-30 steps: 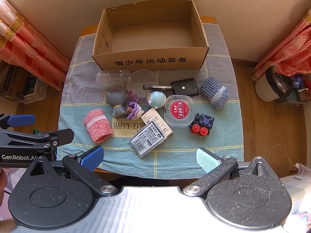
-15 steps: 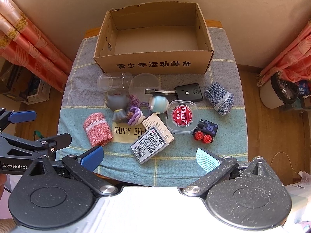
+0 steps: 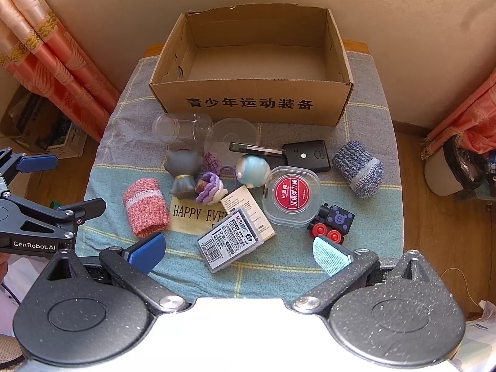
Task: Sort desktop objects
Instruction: 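Move both tools toward the pink sock and the card package, then grasp the pink sock with the left tool while the right tool grasps the card package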
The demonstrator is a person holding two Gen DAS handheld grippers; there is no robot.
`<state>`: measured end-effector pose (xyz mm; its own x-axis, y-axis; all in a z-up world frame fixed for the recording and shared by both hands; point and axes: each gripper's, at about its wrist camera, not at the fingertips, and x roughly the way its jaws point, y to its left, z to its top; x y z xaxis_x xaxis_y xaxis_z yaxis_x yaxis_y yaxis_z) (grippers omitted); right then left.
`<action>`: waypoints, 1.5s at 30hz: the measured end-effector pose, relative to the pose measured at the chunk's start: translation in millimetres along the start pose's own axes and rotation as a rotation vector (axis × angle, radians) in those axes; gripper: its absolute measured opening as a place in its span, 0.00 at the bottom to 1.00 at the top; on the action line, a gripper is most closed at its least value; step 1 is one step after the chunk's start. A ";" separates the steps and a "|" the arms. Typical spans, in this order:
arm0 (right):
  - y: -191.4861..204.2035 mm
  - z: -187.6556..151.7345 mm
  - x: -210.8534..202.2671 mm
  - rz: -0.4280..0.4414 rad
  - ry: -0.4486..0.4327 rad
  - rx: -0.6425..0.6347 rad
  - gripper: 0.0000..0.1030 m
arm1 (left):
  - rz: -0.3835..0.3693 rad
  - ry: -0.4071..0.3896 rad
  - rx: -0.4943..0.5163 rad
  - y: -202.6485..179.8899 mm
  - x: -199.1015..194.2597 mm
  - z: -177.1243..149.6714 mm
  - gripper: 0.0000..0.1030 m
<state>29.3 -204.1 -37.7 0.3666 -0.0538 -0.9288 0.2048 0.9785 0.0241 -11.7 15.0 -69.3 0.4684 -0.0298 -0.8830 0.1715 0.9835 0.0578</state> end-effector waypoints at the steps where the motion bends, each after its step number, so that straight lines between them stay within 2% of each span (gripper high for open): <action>1: -0.2 -1.5 3.3 0.004 0.002 -0.007 1.00 | -0.003 0.007 0.012 0.0 3.3 -1.1 0.99; 8: -2.9 -9.4 22.8 0.000 0.080 0.028 1.00 | -0.112 0.031 0.096 0.6 26.4 -12.4 0.99; 12: -1.2 -11.5 32.2 0.004 0.115 0.022 1.00 | -0.126 0.059 0.147 1.5 46.5 -14.6 0.99; 26: 19.6 -7.7 72.4 0.021 0.172 -0.156 1.00 | -0.167 0.085 0.342 2.4 97.4 -31.2 0.98; 32: 35.1 -12.4 85.3 0.007 0.150 -0.284 1.00 | -0.178 0.082 0.420 -0.5 108.7 -35.0 0.97; 35: 45.5 -19.1 91.8 -0.040 0.118 -0.396 1.00 | -0.194 0.085 0.411 -1.3 113.0 -33.8 0.96; 36: 48.7 -21.6 94.6 -0.058 0.107 -0.429 1.00 | -0.198 0.088 0.408 -1.4 114.7 -33.8 0.93; 40: 58.0 -28.2 106.1 -0.109 0.089 -0.516 1.00 | -0.191 0.087 0.397 -3.2 121.5 -35.7 0.91; 45: 67.5 -34.2 119.6 -0.162 0.063 -0.567 1.00 | -0.207 0.101 0.381 -2.2 126.8 -39.5 0.78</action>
<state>55.9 -137.7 -159.7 0.3128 -0.2164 -0.9248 -0.2698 0.9133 -0.3050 13.0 16.1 -199.7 0.3072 -0.1827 -0.9339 0.5686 0.8222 0.0262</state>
